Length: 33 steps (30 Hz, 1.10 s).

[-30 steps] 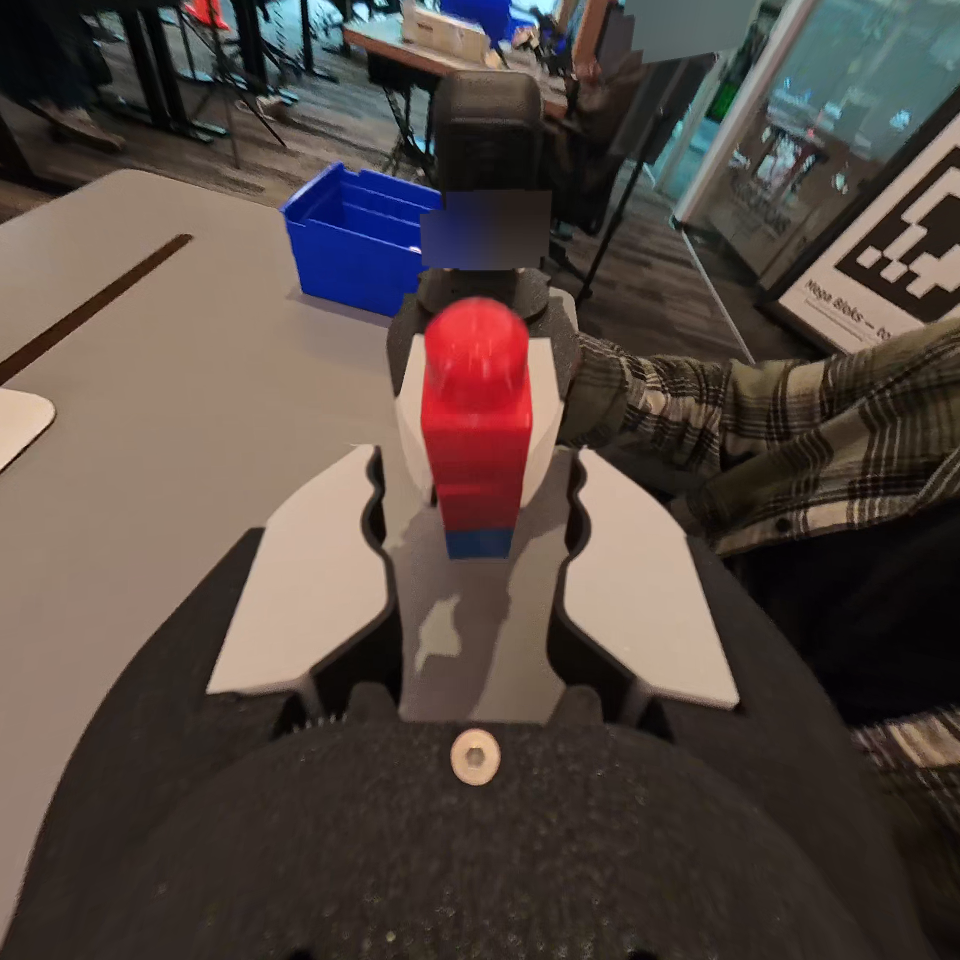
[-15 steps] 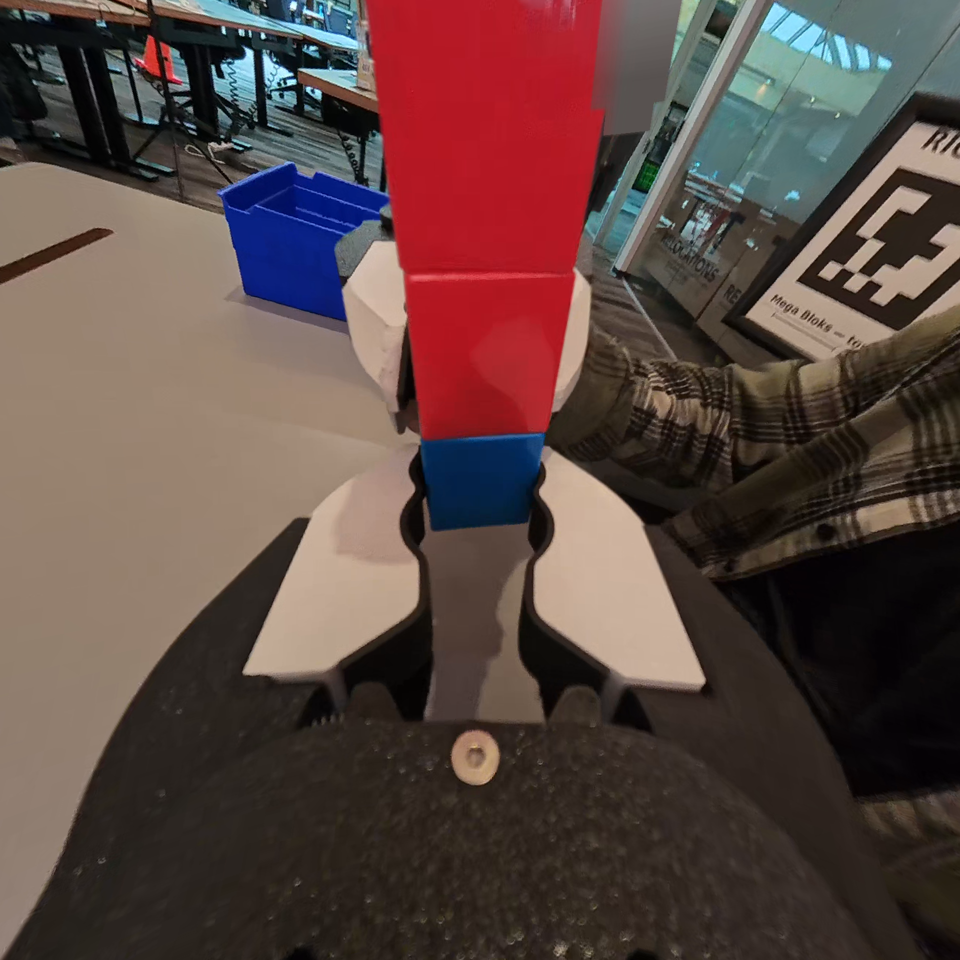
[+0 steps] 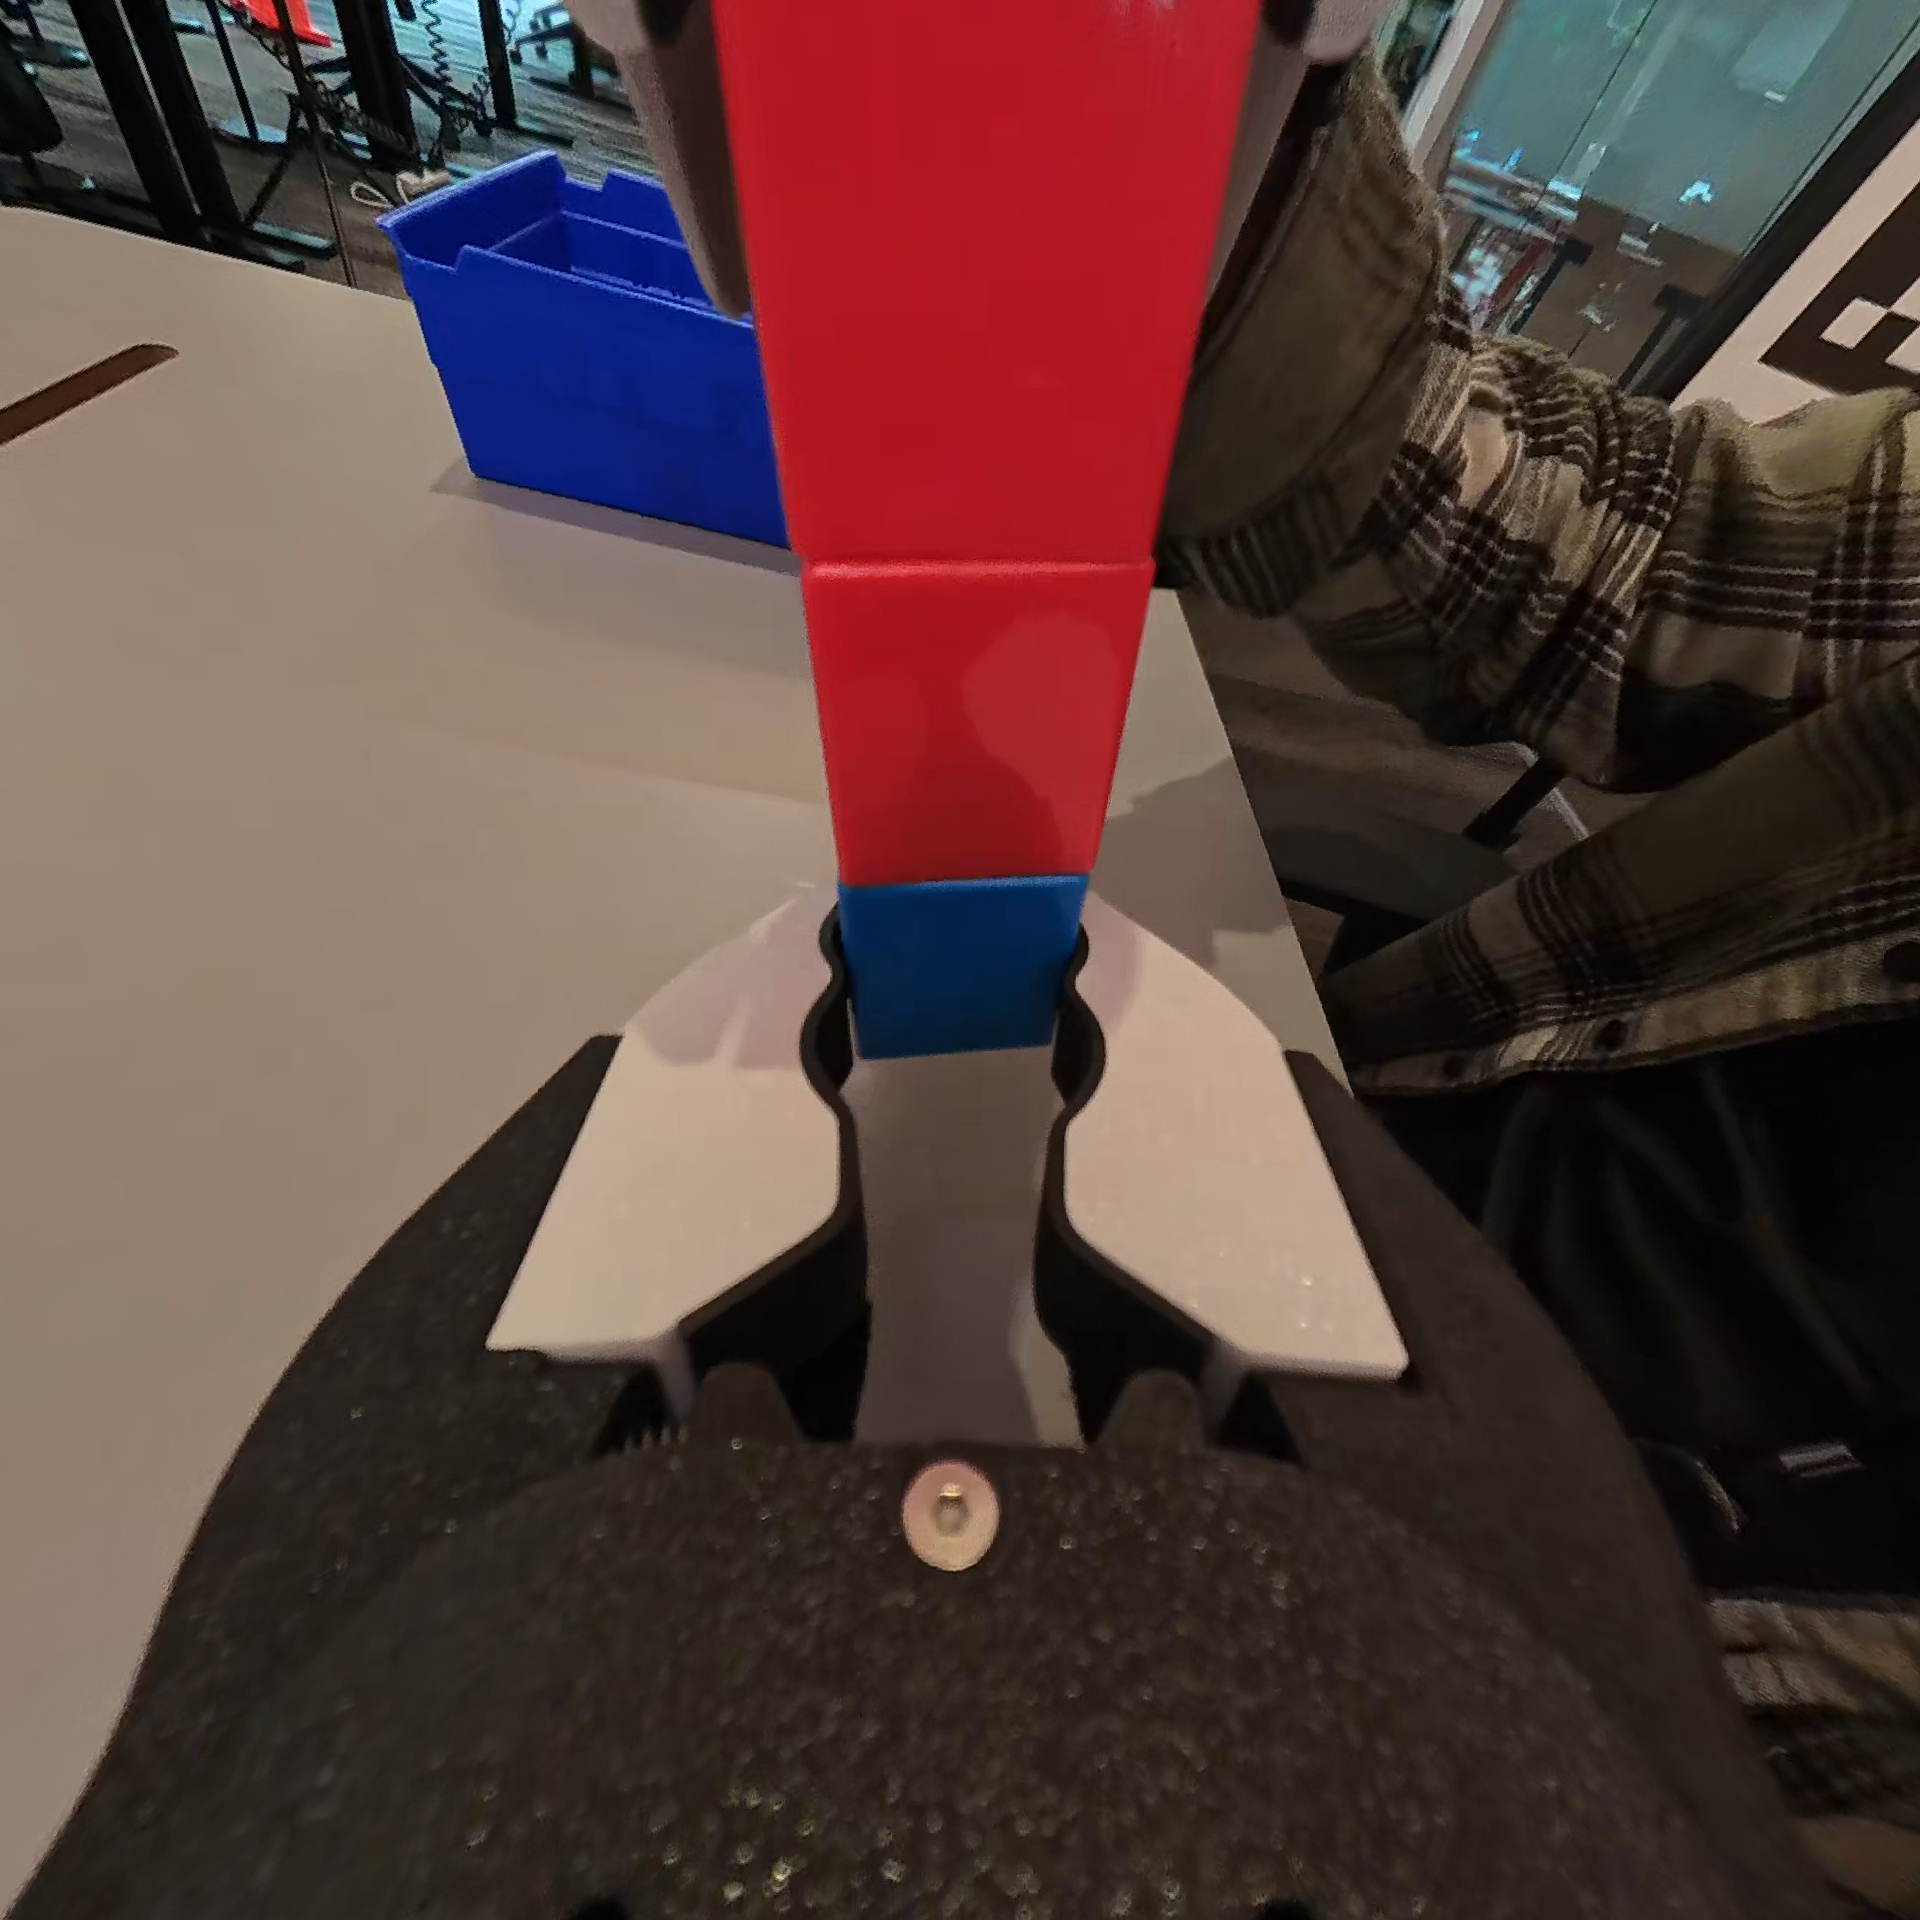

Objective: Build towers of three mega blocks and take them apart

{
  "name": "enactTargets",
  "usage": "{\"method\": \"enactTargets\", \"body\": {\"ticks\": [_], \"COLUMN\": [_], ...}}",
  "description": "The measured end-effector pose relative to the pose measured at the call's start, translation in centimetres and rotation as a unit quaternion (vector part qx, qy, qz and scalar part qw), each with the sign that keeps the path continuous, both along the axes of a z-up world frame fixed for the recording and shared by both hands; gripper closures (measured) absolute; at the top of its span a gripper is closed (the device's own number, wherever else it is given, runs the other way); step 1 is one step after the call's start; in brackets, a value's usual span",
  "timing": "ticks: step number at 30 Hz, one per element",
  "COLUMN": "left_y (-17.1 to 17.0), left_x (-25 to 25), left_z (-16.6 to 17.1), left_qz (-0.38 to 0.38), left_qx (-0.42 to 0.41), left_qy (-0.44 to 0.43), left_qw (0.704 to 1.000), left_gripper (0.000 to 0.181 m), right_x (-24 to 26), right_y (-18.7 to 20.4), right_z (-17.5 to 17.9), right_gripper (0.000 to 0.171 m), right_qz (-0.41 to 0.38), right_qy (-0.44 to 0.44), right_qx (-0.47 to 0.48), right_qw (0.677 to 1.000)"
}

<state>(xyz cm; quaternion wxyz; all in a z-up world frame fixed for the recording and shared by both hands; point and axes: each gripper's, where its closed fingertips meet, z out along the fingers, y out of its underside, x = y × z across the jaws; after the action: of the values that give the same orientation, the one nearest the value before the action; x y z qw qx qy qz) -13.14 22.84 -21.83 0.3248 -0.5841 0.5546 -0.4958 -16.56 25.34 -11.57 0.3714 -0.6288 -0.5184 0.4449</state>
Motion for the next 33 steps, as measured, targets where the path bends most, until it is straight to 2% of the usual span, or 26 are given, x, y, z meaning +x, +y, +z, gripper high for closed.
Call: {"method": "enactTargets", "body": {"ticks": [5, 7, 8, 10, 12, 21, 24, 26, 30, 33], "left_y": [0.0, 0.4, 0.0, -0.7, -0.2, 0.9, 2.3, 3.0, 3.7, 4.0], "left_x": [-0.2, -0.3, -0.2, -0.1, -0.2, 0.2, -0.2, -0.6, -1.4, -2.4], "left_z": [0.2, -2.1, -2.4, -0.1, 0.9, -1.1, -3.3, -5.4, -7.6, -9.6], "left_qz": [0.003, 0.015, 0.012, 0.003, 0.014, 0.032, 0.056, 0.065, 0.074, 0.074], "left_qx": [0.008, 0.039, 0.038, 0.021, 0.040, 0.046, 0.056, 0.051, 0.052, 0.045], "left_qy": [-0.004, 0.051, 0.045, -0.014, -0.023, 0.000, 0.056, 0.124, 0.231, 0.323], "left_qw": [1.000, 0.998, 0.998, 1.000, 0.999, 0.998, 0.995, 0.989, 0.969, 0.942], "left_gripper": [0.147, 0.147, 0.146, 0.147, 0.147, 0.146, 0.146, 0.146, 0.146, 0.146], "right_x": [0.1, 1.1, 1.9, 2.6, 2.8, 5.4, 6.1, 6.5, 7.0, 7.3], "right_y": [-0.1, 0.5, 0.8, 1.0, 0.7, 0.5, 0.2, 0.2, 0.3, 0.3], "right_z": [0.8, 3.8, 4.9, 5.2, 5.5, 6.1, 5.7, 5.0, 2.9, 1.5], "right_gripper": [0.137, 0.137, 0.137, 0.137, 0.137, 0.137, 0.137, 0.137, 0.137, 0.137], "right_qz": [-0.013, -0.036, -0.048, -0.063, -0.060, -0.088, -0.092, -0.096, -0.099, -0.103], "right_qy": [0.014, 0.095, 0.108, 0.085, 0.089, 0.093, 0.091, 0.084, 0.060, 0.043], "right_qx": [0.010, 0.009, 0.019, 0.048, 0.042, 0.052, 0.050, 0.045, 0.025, 0.019], "right_qw": [1.000, 0.995, 0.993, 0.993, 0.993, 0.990, 0.990, 0.991, 0.993, 0.994]}}
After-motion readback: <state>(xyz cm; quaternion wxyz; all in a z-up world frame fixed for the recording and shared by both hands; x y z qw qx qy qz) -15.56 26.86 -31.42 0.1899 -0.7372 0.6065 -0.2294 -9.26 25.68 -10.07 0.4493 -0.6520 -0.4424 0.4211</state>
